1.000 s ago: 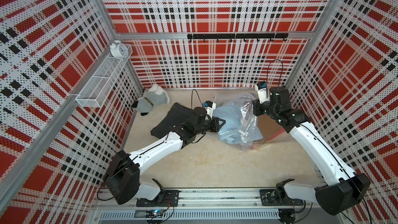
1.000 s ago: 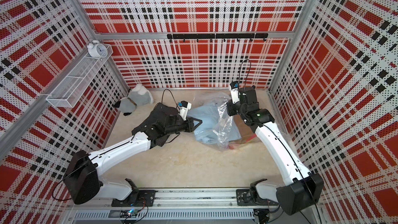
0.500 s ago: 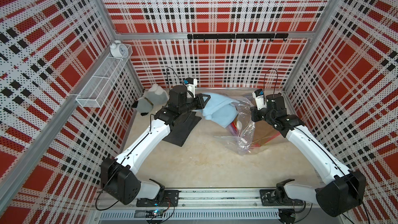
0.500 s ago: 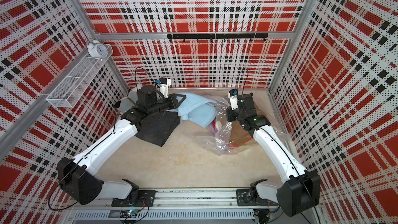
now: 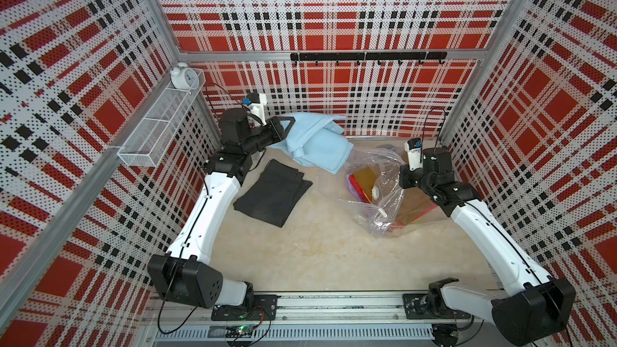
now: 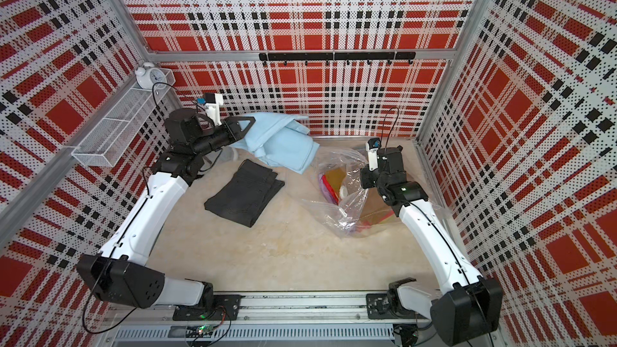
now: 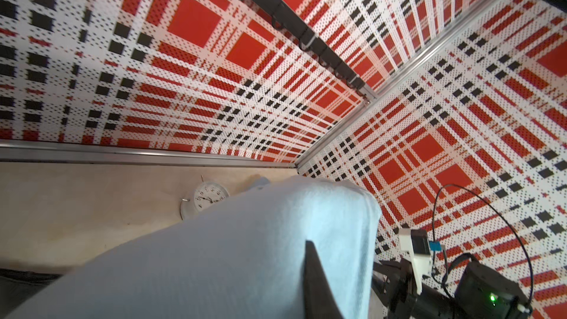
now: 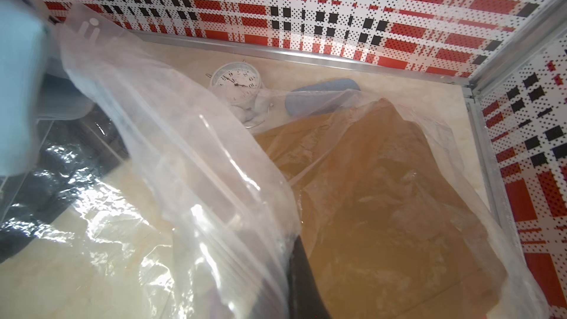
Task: Take the trousers out of the vacuum bag
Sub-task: Take out the trousers from the vacuum bag, then place the trousers at the center of the board.
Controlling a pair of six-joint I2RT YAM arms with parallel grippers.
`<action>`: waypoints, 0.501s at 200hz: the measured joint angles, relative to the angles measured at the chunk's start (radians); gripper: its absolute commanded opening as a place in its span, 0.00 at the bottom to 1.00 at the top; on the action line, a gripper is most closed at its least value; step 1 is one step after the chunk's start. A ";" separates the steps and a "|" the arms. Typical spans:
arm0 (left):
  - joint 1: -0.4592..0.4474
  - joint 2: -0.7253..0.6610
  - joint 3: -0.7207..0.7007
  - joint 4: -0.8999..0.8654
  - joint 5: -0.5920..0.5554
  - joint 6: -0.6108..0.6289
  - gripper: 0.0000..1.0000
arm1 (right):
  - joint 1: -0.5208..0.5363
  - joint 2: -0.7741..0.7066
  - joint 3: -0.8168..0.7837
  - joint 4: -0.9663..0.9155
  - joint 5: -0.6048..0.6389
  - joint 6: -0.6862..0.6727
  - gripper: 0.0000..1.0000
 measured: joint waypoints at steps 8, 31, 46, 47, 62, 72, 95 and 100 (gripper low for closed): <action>0.021 0.006 0.008 0.010 0.006 -0.004 0.00 | -0.004 -0.005 0.000 -0.005 0.007 0.003 0.00; 0.060 0.024 0.015 0.033 0.003 -0.009 0.00 | -0.015 -0.020 0.000 -0.019 0.032 0.013 0.00; 0.070 0.038 0.015 0.041 -0.010 -0.009 0.00 | -0.020 -0.028 0.001 -0.028 0.048 0.016 0.00; 0.071 0.039 0.015 0.041 -0.011 -0.009 0.00 | -0.021 -0.029 0.001 -0.029 0.049 0.016 0.00; 0.071 0.060 0.019 0.040 -0.025 -0.008 0.00 | -0.024 -0.035 0.002 -0.043 0.063 0.016 0.00; 0.071 0.080 0.029 0.039 -0.035 -0.003 0.00 | -0.025 -0.040 0.004 -0.052 0.072 0.016 0.00; 0.074 0.140 0.082 0.016 -0.065 0.014 0.00 | -0.025 -0.050 0.018 -0.073 0.083 0.016 0.00; 0.075 0.152 0.093 0.010 -0.071 0.020 0.00 | -0.025 -0.054 0.019 -0.075 0.084 0.016 0.00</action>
